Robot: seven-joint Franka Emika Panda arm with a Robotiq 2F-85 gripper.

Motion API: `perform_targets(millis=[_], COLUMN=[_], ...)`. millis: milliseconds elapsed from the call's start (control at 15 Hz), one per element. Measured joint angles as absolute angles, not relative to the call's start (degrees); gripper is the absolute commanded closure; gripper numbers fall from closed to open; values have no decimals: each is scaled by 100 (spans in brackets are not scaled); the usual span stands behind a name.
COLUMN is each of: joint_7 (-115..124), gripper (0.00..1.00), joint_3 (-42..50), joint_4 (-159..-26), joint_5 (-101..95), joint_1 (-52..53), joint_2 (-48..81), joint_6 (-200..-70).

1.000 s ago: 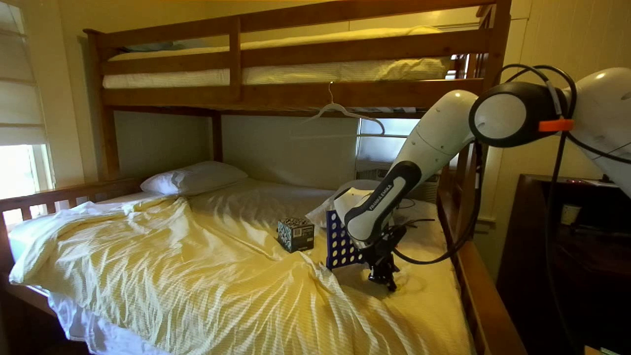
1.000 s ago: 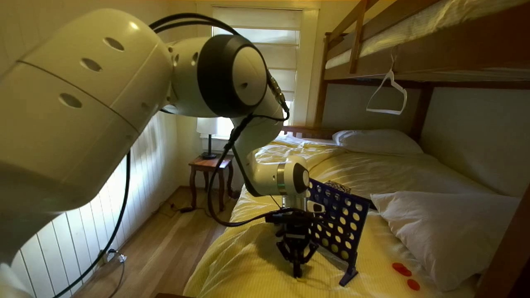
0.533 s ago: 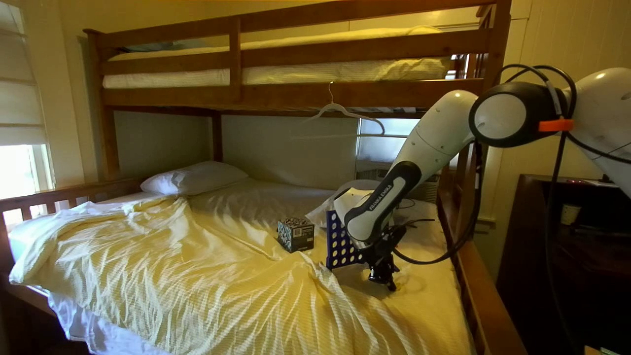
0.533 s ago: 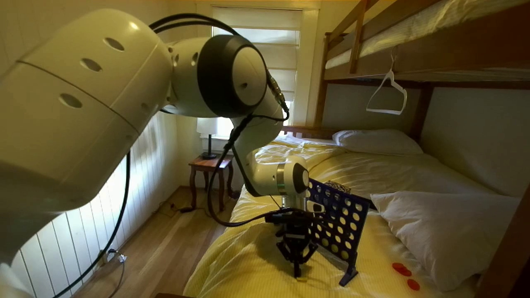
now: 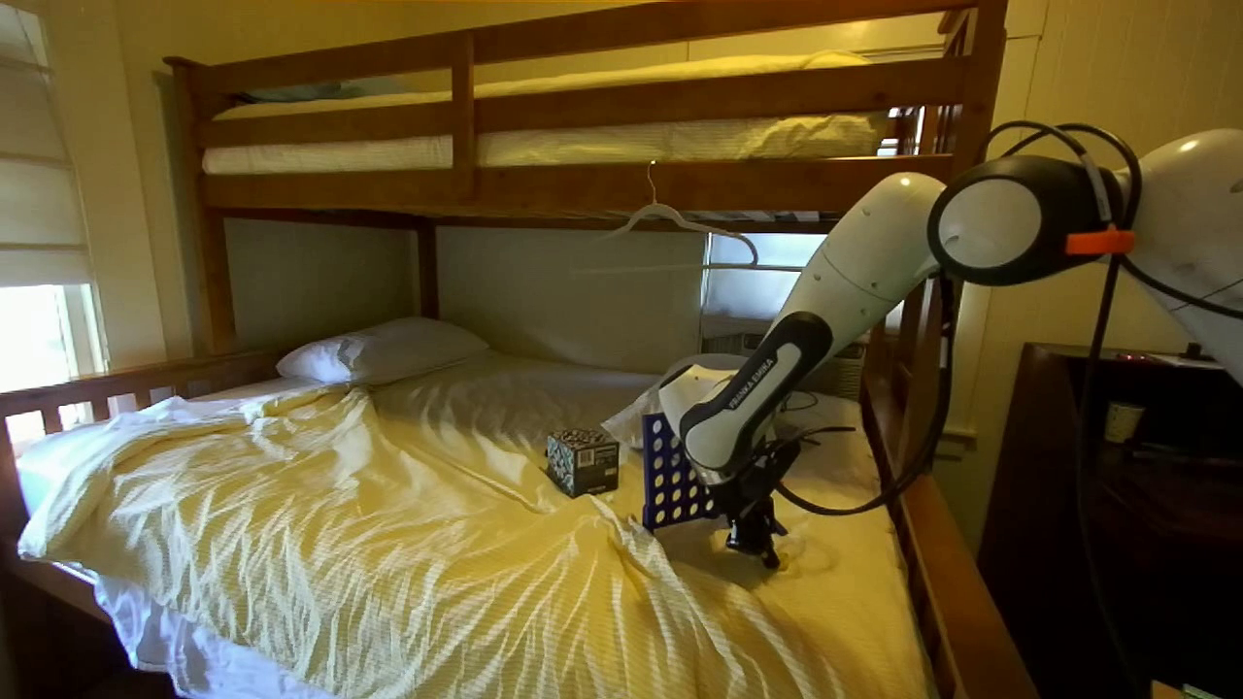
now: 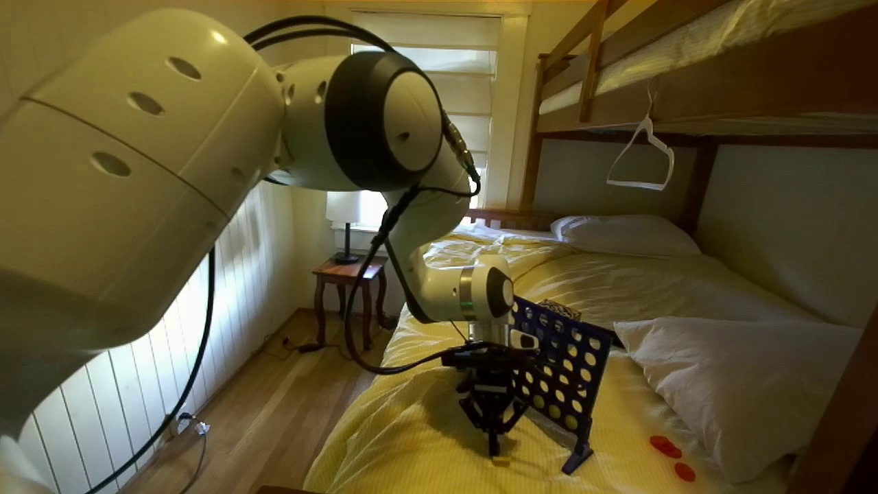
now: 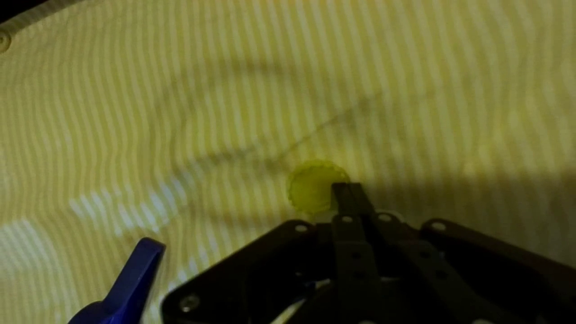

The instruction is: Put the yellow chip inside the gameboard.

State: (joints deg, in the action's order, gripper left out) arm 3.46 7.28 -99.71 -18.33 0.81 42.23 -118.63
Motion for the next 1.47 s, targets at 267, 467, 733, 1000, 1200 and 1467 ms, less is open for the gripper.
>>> perform_targets(millis=[267,467,733,1000,1200,1467], joint_7=[149,-24,-276,-517,-570,-575], gripper=[100,100,100,100,100,100], joint_3=[677,580,427,314,261,181], joint_4=[-10151,-10243,-10323,-10332,-10359,-10622], joint_5=[-1803,-1694,-1409,-1206,-1193,-1193], joint_1=[25,-46,-150,-224,-220,-209], joint_2=[3942,3737,3540,3409,3275,2936], joint_6=[-12076,-12099,-12081,-11942,-11827,-11823])
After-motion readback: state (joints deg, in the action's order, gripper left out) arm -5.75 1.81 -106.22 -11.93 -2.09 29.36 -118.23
